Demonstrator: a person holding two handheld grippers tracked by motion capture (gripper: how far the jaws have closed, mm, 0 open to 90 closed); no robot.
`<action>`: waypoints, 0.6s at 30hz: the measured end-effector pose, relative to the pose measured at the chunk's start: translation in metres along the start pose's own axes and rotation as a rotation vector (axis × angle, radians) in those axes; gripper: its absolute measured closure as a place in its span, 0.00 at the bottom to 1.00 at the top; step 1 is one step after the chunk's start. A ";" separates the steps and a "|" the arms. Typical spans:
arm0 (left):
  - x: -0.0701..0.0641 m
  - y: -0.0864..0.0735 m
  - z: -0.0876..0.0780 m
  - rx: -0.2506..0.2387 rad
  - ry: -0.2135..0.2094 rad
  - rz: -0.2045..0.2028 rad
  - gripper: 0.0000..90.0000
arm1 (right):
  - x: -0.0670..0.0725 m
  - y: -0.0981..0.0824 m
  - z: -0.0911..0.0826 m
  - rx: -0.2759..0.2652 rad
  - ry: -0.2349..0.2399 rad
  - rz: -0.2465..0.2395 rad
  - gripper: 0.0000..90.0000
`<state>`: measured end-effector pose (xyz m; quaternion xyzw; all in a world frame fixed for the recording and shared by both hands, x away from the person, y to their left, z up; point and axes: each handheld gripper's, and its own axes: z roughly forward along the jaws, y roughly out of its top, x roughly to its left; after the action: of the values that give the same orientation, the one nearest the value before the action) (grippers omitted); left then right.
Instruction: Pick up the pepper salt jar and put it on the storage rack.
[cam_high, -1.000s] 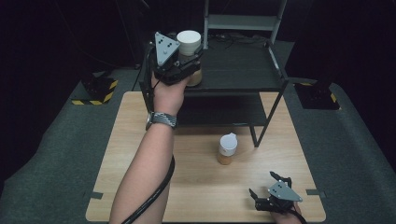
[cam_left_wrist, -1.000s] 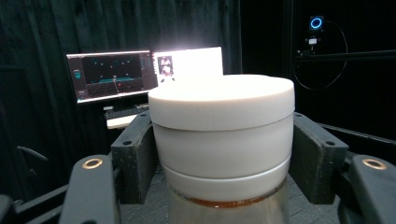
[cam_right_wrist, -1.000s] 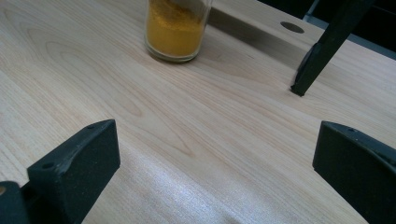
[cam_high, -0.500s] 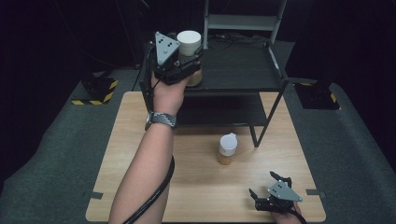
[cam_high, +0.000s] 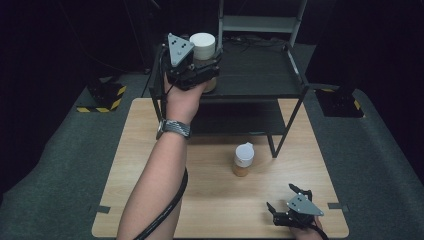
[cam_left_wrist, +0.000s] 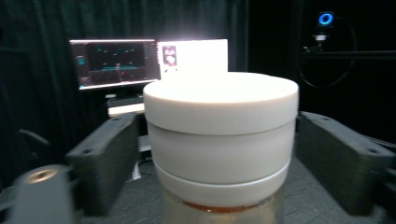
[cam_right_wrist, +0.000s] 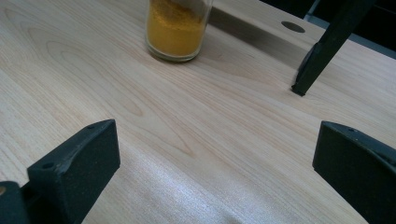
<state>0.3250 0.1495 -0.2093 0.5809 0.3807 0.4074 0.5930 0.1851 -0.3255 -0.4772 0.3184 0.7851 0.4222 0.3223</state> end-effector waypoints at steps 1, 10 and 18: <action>-0.001 0.000 0.000 -0.001 0.007 0.000 0.09 | 0.000 0.000 0.000 0.000 0.000 0.000 0.00; -0.002 -0.002 -0.005 -0.010 0.007 0.023 0.00 | 0.000 0.000 0.000 0.001 0.000 -0.001 0.00; -0.003 0.000 -0.019 -0.011 -0.006 0.023 0.00 | 0.000 0.001 0.000 0.002 0.000 -0.003 0.00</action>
<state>0.3066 0.1533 -0.2104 0.5834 0.3699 0.4144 0.5925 0.1852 -0.3247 -0.4770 0.3175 0.7861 0.4208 0.3227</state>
